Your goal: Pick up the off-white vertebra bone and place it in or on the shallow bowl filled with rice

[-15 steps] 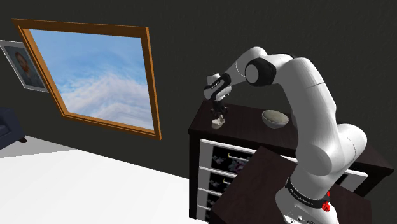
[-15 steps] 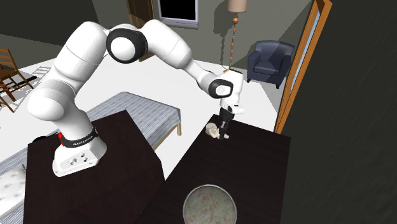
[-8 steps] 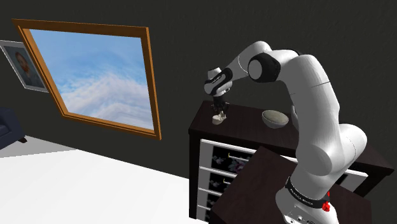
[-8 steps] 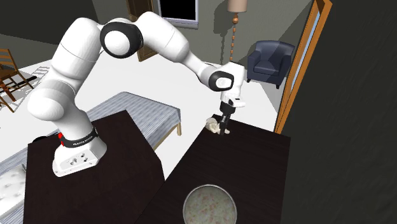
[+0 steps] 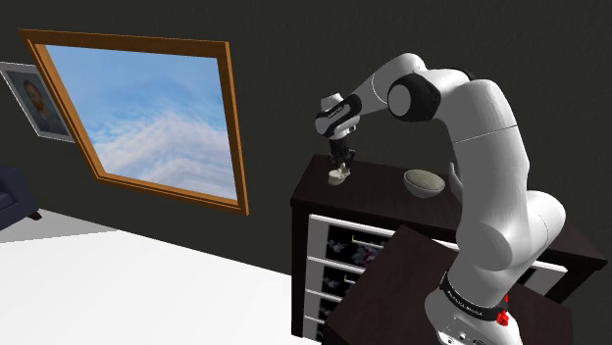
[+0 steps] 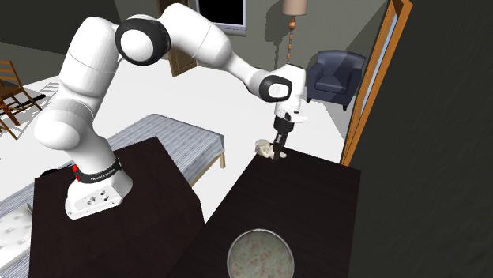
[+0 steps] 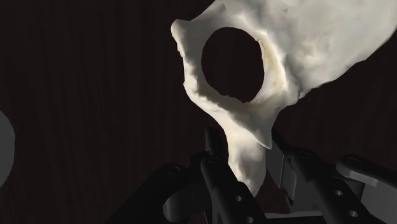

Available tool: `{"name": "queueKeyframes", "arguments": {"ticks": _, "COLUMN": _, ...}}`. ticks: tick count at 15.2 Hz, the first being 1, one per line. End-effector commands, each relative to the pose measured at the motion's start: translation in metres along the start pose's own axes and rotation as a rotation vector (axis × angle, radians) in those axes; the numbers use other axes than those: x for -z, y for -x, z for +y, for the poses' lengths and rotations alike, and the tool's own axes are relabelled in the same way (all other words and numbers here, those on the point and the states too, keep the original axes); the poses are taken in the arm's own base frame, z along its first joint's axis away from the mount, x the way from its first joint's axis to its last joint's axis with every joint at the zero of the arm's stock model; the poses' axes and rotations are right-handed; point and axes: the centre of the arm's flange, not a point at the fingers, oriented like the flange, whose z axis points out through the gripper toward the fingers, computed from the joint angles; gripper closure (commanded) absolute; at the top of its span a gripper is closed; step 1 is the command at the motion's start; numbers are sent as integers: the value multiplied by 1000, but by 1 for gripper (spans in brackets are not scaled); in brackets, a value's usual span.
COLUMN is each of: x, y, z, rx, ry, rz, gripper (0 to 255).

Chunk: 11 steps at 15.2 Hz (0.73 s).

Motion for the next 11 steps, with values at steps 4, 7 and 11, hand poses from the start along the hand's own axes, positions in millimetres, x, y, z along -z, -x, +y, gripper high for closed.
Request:
{"name": "queueKeyframes", "arguments": {"ticks": 4, "x": 25, "y": 1, "z": 6, "rx": 0, "ry": 0, "rz": 0, "gripper": 255}}
{"name": "queueKeyframes", "arguments": {"ticks": 7, "x": 41, "y": 1, "z": 11, "rx": 0, "ry": 0, "rz": 0, "gripper": 255}}
{"name": "queueKeyframes", "arguments": {"ticks": 11, "x": 61, "y": 1, "z": 16, "rx": 0, "ry": 0, "rz": 0, "gripper": 255}}
